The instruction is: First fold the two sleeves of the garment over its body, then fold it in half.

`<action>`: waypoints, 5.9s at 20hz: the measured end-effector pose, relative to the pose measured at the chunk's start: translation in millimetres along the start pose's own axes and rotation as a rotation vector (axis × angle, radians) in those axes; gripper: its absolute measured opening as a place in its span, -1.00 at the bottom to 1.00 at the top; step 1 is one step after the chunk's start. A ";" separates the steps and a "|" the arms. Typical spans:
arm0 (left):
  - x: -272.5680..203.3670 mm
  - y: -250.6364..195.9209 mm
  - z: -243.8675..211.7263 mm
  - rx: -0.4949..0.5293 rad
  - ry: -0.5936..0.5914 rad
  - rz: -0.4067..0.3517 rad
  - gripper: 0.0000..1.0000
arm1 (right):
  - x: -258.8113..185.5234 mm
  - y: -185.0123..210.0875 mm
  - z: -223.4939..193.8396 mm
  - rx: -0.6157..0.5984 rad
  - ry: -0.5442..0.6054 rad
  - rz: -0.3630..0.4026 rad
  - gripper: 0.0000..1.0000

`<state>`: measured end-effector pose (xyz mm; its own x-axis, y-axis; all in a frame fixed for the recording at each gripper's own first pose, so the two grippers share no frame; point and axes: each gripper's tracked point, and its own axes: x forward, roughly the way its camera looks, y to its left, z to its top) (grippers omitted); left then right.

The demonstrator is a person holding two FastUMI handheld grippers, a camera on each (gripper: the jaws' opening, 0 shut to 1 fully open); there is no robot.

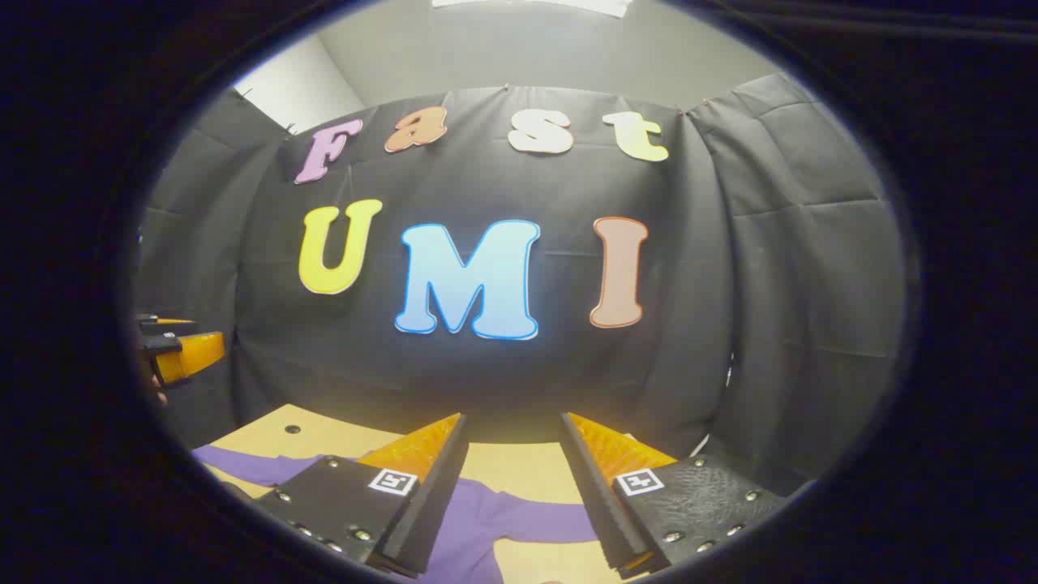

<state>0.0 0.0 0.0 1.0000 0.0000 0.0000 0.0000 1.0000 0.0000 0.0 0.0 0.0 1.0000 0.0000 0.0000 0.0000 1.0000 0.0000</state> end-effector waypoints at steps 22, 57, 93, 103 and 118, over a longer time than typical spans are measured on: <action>18.5 -2.5 -13.6 -0.008 0.041 -0.003 0.90 | 81.7 -161.2 -230.0 0.032 0.418 -0.316 0.49; 1.1 71.6 -63.8 0.003 0.163 0.158 0.87 | 127.2 -193.3 -397.4 0.170 0.754 -0.412 -0.97; -66.1 314.4 -141.9 -0.020 0.228 0.350 0.92 | 99.3 342.5 -311.1 0.064 0.648 0.421 -0.98; -83.0 339.0 -163.4 -0.016 0.245 0.399 0.87 | 59.9 396.2 -361.7 -0.052 0.736 0.544 -0.98; -70.0 348.4 -200.8 -0.063 0.272 0.412 0.92 | 42.9 402.9 -381.3 -0.054 0.821 0.622 0.39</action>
<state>-70.0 348.4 -200.8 0.8806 0.3867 -0.2739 -0.4036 0.9149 -0.0058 42.9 402.9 -381.3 0.5151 0.4970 -0.6984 -0.5376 0.8219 0.1884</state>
